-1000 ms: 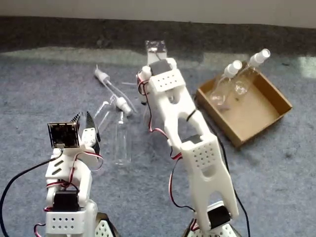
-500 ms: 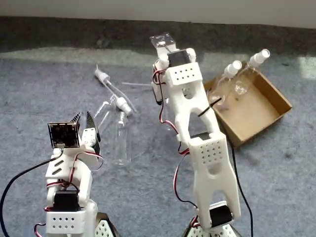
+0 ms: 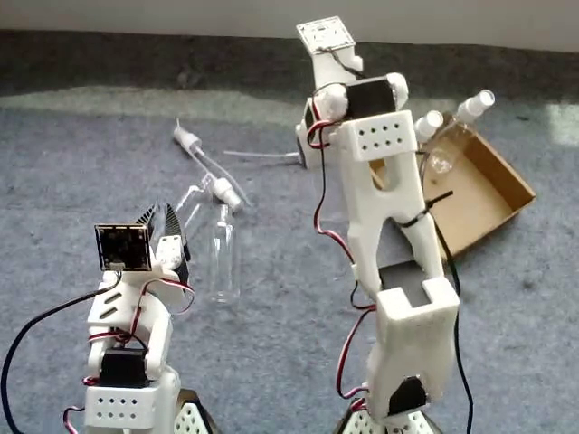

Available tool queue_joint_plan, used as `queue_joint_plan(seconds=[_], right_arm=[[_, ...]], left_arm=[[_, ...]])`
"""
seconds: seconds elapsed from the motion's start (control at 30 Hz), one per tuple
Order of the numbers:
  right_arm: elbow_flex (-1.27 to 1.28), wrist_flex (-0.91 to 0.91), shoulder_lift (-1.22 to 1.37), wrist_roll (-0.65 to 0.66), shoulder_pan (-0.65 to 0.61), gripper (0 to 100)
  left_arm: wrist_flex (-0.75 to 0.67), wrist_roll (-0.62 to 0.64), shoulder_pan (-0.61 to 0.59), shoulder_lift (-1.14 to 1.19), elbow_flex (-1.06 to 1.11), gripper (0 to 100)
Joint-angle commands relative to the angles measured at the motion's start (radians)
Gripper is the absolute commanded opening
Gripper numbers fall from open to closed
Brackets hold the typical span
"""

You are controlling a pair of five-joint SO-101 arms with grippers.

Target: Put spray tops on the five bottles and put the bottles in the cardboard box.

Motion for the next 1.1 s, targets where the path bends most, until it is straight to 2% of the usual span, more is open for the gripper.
queue_joint_plan(seconds=[0.0, 0.2, 0.47, 0.77, 1.07], right_arm=[[0.128, 0.021, -0.188, 0.012, 0.015, 9.2], [0.346, 0.021, -0.387, 0.112, 0.015, 9.2], [0.636, -0.045, -0.631, 0.123, 0.015, 9.3], [1.228, -0.460, -0.800, 0.124, 0.015, 9.4], [1.632, -0.854, -0.871, 0.126, 0.015, 9.5]], left_arm=[[-0.021, 0.003, 0.018, -0.010, -0.031, 1], [-0.021, 0.003, 0.019, -0.010, -0.031, 1], [-0.017, 0.003, 0.019, -0.010, -0.031, 1], [-0.017, 0.003, 0.021, -0.010, -0.031, 1], [-0.017, 0.003, 0.021, -0.010, -0.031, 1]])
